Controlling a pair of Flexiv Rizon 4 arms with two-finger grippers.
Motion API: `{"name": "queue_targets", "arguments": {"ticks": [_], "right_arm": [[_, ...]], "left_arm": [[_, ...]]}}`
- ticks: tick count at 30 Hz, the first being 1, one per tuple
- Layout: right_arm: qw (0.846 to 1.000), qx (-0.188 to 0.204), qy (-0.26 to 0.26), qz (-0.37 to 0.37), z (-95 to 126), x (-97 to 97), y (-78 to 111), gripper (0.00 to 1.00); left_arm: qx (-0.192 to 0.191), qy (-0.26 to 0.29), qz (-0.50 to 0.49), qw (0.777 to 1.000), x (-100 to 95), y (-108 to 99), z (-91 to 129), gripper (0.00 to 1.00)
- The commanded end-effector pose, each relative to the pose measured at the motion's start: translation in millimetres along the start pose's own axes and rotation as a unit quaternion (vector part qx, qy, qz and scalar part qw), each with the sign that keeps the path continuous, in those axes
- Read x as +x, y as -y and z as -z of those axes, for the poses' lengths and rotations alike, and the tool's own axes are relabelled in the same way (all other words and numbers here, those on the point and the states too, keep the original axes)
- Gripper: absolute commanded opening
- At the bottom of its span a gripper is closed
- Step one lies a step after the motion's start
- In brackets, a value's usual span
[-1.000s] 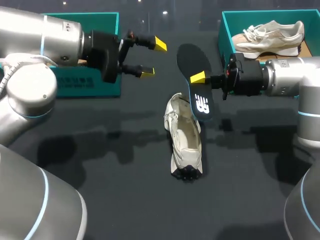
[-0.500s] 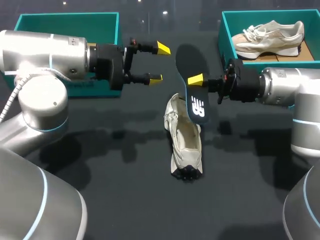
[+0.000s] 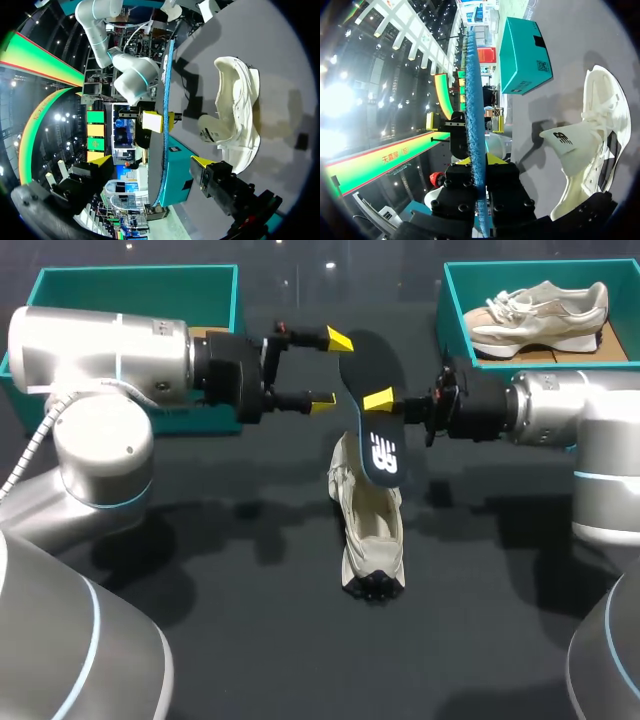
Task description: Take the shoe out of the shoebox, open the shoe tongue, remove and reinsert the insole, then place the shoe into the shoebox
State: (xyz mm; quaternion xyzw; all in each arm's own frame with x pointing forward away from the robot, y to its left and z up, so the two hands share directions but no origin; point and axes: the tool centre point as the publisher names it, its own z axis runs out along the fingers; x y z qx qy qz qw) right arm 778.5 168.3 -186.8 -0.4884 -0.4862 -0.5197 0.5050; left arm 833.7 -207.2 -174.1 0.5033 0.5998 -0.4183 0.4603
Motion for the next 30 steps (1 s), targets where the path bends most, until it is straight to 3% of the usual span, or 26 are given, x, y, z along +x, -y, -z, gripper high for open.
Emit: {"name": "queue_targets", "arguments": {"ticks": [1,4,8,13,16,18,30], "right_arm": [[1.0,-0.001,-0.006,0.001,-4,-0.9,0.4,0.0],[1.0,-0.002,-0.012,0.003,-5,0.7,2.1,0.0],[1.0,-0.001,-0.016,0.006,-7,2.4,4.2,0.0],[1.0,0.003,-0.019,0.008,-10,3.9,6.0,0.0],[1.0,0.003,-0.021,0.008,-11,4.4,6.5,0.0],[1.0,0.004,-0.021,0.009,-12,5.0,6.4,0.0],[1.0,-0.001,-0.022,0.007,-14,4.4,3.8,0.0]], "left_arm": [[0.005,0.011,0.001,1.0,4.7,-2,-13,0.82],[0.013,0.018,0.004,1.0,8.1,-2,-17,0.68],[0.014,0.021,0.004,1.0,10.2,-2,-22,0.66],[0.014,0.027,0.004,1.0,10.0,-1,-26,0.71],[0.015,0.03,0.0,0.999,9.5,2,-28,0.64],[0.014,0.033,-0.001,0.999,9.2,3,-29,0.49],[0.013,0.041,-0.004,0.999,7.9,9,-33,0.42]]}}
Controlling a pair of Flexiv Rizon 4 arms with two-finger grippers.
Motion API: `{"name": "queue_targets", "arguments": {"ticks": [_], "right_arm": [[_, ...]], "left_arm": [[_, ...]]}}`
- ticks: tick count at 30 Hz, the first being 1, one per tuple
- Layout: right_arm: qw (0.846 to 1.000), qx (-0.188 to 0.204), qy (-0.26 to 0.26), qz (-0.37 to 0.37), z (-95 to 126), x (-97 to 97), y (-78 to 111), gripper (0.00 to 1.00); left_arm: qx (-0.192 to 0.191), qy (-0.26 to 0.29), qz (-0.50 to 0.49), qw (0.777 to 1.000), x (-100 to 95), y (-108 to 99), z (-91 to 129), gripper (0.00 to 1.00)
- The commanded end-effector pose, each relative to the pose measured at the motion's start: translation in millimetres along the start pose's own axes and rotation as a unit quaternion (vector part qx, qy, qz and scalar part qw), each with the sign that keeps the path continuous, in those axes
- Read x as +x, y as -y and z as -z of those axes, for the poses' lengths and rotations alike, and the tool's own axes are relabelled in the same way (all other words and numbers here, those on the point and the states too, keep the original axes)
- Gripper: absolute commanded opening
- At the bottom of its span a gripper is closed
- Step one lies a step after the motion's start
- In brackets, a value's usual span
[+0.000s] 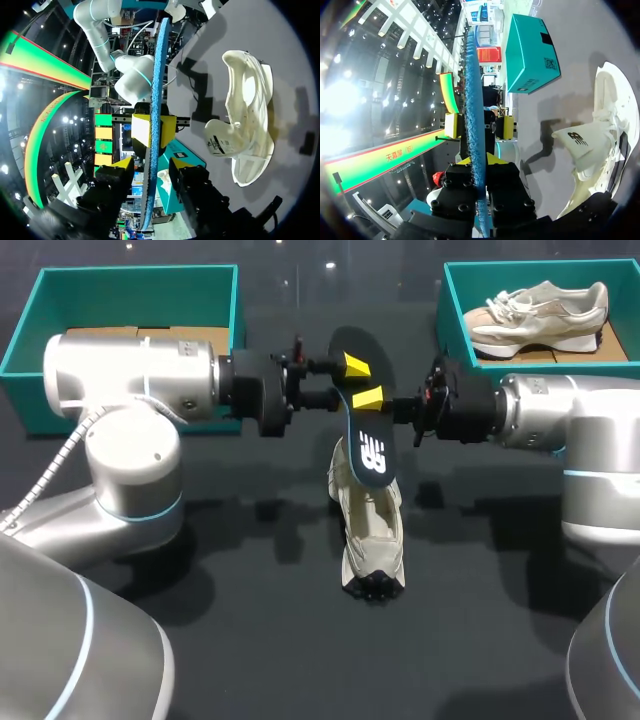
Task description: Take the shoe out of the shoebox, open the shoe tongue, remove and reinsert the insole, then place the shoe into the shoebox
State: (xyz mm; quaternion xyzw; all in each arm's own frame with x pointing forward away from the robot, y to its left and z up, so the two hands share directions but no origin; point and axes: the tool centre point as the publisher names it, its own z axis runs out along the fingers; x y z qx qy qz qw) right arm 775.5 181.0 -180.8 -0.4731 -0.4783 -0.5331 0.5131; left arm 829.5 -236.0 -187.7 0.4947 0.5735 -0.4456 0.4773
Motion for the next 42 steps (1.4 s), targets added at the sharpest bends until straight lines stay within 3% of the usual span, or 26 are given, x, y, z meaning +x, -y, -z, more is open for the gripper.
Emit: {"name": "queue_targets", "arguments": {"ticks": [1,20,22,23,30,31,32,37,40,42], "right_arm": [[1.0,-0.002,0.0,0.001,-2,-1.1,0.3,0.0],[1.0,0.0,-0.004,-0.003,-3,-1.2,0.1,0.0],[1.0,0.0,-0.004,-0.003,-3,-1.2,0.1,0.0],[1.0,0.0,-0.004,-0.003,-3,-1.2,0.1,0.0],[1.0,0.0,-0.004,-0.003,-3,-1.2,0.1,0.0],[1.0,0.0,-0.004,-0.003,-3,-1.2,0.1,0.27],[1.0,0.0,-0.006,-0.003,-2,-1.5,0.0,1.0],[1.0,0.005,0.007,0.017,15,-1.1,3.2,1.0],[0.997,0.026,0.047,0.049,33,1.7,6.2,1.0],[0.997,0.026,0.047,0.049,33,1.7,6.2,1.0]], "left_arm": [[-0.002,0.001,-0.001,1.0,1.0,2,-4,0.42],[-0.01,-0.001,-0.005,1.0,2.6,2,-10,0.15],[-0.01,-0.001,-0.005,1.0,3.0,2,-11,0.09],[-0.01,-0.002,-0.004,1.0,3.3,2,-11,0.0],[-0.008,-0.002,-0.006,1.0,4.8,5,-10,0.0],[-0.008,-0.002,-0.007,1.0,4.5,5,-9,0.0],[-0.008,-0.002,-0.007,1.0,4.1,6,-8,0.0],[-0.01,-0.005,-0.01,1.0,0.9,13,4,0.0],[-0.011,-0.009,-0.012,1.0,-0.8,18,13,0.0],[-0.015,-0.012,-0.013,1.0,-0.8,22,19,0.0]]}}
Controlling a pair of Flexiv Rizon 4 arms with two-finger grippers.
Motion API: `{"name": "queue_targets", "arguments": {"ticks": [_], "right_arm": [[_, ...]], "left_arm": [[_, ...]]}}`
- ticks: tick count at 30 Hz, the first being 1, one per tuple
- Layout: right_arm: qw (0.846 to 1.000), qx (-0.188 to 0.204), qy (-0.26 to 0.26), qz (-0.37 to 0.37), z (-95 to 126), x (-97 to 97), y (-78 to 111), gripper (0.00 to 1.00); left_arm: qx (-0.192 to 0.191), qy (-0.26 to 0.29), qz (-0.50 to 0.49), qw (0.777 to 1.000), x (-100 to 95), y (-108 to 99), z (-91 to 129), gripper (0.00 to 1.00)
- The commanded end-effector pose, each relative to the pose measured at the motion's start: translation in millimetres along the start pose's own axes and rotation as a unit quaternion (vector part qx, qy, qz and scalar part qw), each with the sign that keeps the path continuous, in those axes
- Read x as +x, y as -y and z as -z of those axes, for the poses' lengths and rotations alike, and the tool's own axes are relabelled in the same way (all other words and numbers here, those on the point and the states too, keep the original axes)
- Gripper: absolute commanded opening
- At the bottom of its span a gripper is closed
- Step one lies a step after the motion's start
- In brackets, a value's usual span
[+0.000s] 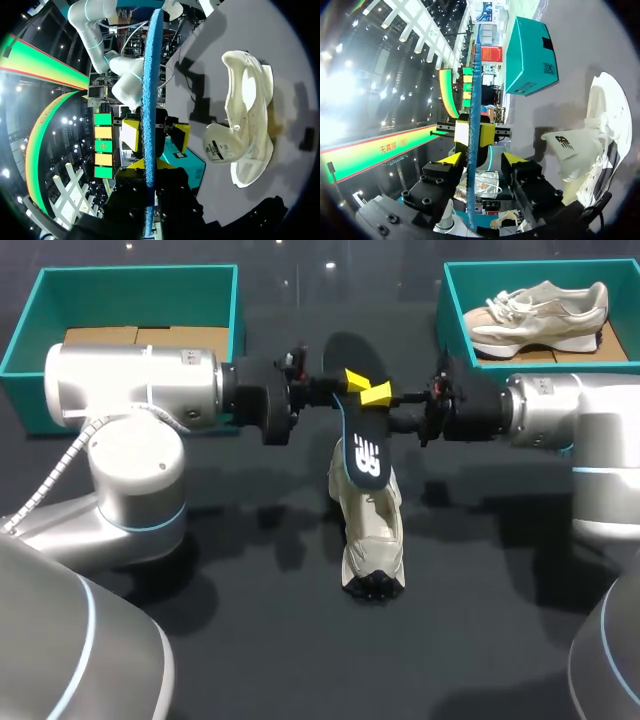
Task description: Take the shoe out of the shoebox, open the shoe tongue, remove and reinsert the insole, then place the shoe into the shoebox
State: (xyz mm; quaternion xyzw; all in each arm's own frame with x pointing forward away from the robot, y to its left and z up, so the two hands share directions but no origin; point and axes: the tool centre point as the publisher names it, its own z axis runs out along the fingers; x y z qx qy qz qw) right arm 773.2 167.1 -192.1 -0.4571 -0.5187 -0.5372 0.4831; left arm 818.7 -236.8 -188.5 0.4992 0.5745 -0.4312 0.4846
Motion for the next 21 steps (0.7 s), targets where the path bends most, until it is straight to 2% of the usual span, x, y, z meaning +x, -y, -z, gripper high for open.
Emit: {"name": "queue_targets", "arguments": {"ticks": [1,5,9,11,13,15,16,19,20,21], "right_arm": [[1.0,0.013,0.022,0.004,18,11.0,3.4,1.0],[1.0,0.013,0.022,0.004,18,11.0,3.4,1.0],[1.0,0.013,0.022,0.004,18,11.0,3.4,1.0],[0.995,0.025,0.052,0.076,27,13.2,7.8,1.0],[0.982,0.011,0.104,0.158,42,14.4,17.1,1.0],[0.978,-0.006,0.121,0.17,58,6.1,22.9,1.0],[0.977,0.008,0.119,0.176,64,1.9,26.3,1.0],[0.977,0.008,0.119,0.176,64,1.9,26.3,1.0],[0.977,0.008,0.119,0.176,64,1.9,26.3,1.0],[0.977,0.008,0.119,0.176,64,1.9,26.3,1.0]], "left_arm": [[-0.007,-0.01,-0.001,1.0,-1.7,12,23,0.0],[-0.021,-0.023,0.004,1.0,1.6,19,37,0.0],[-0.016,-0.03,0.023,0.999,4.5,25,45,0.0],[-0.008,-0.033,0.038,0.999,5.0,29,48,0.0],[-0.003,-0.036,0.056,0.998,4.7,34,52,0.0],[0.004,-0.031,0.072,0.997,3.0,39,58,0.0],[0.021,-0.021,0.081,0.996,1.3,42,61,0.0],[0.043,-0.036,0.062,0.997,-6.0,52,68,0.0],[0.035,-0.053,0.02,0.998,-9.5,59,71,0.0],[0.035,-0.053,0.02,0.998,-9.5,59,71,0.0]]}}
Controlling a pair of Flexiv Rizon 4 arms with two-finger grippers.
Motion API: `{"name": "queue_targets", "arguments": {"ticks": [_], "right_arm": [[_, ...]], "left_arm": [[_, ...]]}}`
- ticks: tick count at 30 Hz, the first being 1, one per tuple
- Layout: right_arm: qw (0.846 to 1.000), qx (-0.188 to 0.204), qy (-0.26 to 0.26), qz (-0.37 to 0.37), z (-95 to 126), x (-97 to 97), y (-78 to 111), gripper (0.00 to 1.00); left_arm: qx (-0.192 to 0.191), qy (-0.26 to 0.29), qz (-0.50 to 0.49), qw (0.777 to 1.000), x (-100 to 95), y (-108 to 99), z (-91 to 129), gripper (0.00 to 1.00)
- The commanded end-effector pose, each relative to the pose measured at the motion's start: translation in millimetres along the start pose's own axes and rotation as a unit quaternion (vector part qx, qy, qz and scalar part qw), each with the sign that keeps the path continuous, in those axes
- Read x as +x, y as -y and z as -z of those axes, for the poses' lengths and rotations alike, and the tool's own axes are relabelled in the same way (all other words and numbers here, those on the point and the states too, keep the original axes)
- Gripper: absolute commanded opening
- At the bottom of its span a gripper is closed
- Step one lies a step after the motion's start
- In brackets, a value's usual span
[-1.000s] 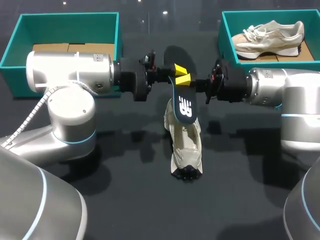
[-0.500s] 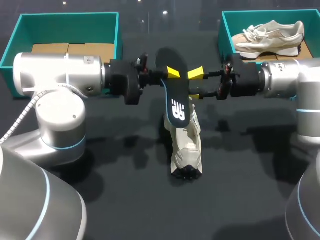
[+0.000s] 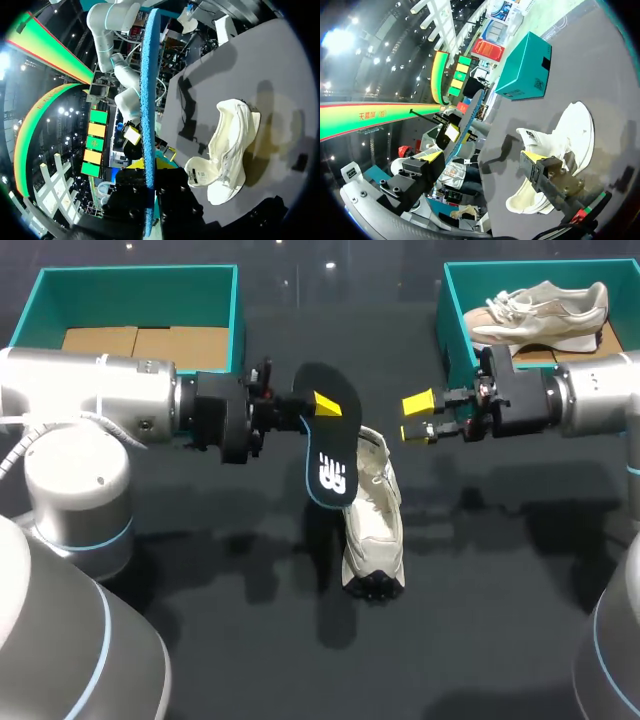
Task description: Take the shoe out of the shoebox, open the shoe tongue, remove and reinsert the insole, then place the shoe into the shoebox
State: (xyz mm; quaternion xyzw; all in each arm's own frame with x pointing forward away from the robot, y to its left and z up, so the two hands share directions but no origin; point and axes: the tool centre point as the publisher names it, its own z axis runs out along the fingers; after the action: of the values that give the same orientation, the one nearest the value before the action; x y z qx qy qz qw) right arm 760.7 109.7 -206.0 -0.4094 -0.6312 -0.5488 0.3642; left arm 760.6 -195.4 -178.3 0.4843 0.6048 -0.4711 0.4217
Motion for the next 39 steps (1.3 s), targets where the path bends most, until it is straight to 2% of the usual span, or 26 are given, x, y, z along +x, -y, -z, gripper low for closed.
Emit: {"name": "queue_targets", "arguments": {"ticks": [1,7,8,9,13,14,15,16,26,28,29,30,32,33,34,39], "right_arm": [[0.999,-0.013,0.037,0.029,8,13.6,8.5,1.0],[0.999,-0.013,0.037,0.029,8,13.6,8.5,1.0],[0.996,0.002,0.08,0.037,12,14.6,7.8,1.0],[0.993,0.027,0.101,0.058,17,14.6,9.0,1.0],[0.973,0.068,0.155,0.157,37,15.9,31.4,1.0],[0.968,0.077,0.194,0.14,44,9.6,38.0,1.0],[0.965,0.09,0.206,0.138,46,6.1,42.0,1.0],[0.965,0.09,0.206,0.138,46,6.1,42.0,1.0],[0.965,0.09,0.206,0.138,46,6.1,42.0,1.0],[0.942,0.132,0.243,0.191,44,6.5,50.8,1.0],[0.937,0.142,0.241,0.211,45,5.2,55.3,1.0],[0.925,0.156,0.234,0.256,48,2.7,63.9,1.0],[0.911,0.153,0.241,0.298,58,-6.5,76.1,1.0],[0.899,0.178,0.235,0.324,60,-11.7,83.8,1.0],[0.893,0.198,0.229,0.332,61,-16.2,88.3,1.0],[0.893,0.198,0.229,0.332,61,-16.2,88.3,1.0]], "left_arm": [[-0.002,-0.03,-0.049,0.998,-5.6,9,22,0.0],[-0.002,-0.03,-0.049,0.998,-5.6,9,22,0.0],[-0.002,-0.03,-0.049,0.998,-5.6,9,22,0.0],[-0.025,-0.04,-0.054,0.997,-4.3,19,15,0.0],[0.014,-0.038,0.02,0.999,0.5,49,7,0.0],[0.028,-0.037,0.04,0.998,0.7,54,7,0.0],[0.02,-0.033,0.033,0.999,-0.1,61,9,0.0],[-0.05,-0.051,-0.006,0.997,-1.6,69,12,0.0],[-0.05,-0.051,-0.006,0.997,-1.6,69,12,0.0],[-0.017,-0.05,0.014,0.998,-4.1,84,2,0.0],[-0.002,-0.049,0.027,0.998,-4.3,86,1,0.0],[0.029,-0.047,0.055,0.997,-4.7,89,0,0.0],[0.06,-0.045,0.096,0.993,-4.1,94,-2,0.0],[0.07,-0.042,0.108,0.991,-4.5,98,-2,0.0],[0.058,-0.044,0.101,0.992,-5.6,100,-1,0.0],[0.058,-0.044,0.101,0.992,-5.6,100,-1,0.0]]}}
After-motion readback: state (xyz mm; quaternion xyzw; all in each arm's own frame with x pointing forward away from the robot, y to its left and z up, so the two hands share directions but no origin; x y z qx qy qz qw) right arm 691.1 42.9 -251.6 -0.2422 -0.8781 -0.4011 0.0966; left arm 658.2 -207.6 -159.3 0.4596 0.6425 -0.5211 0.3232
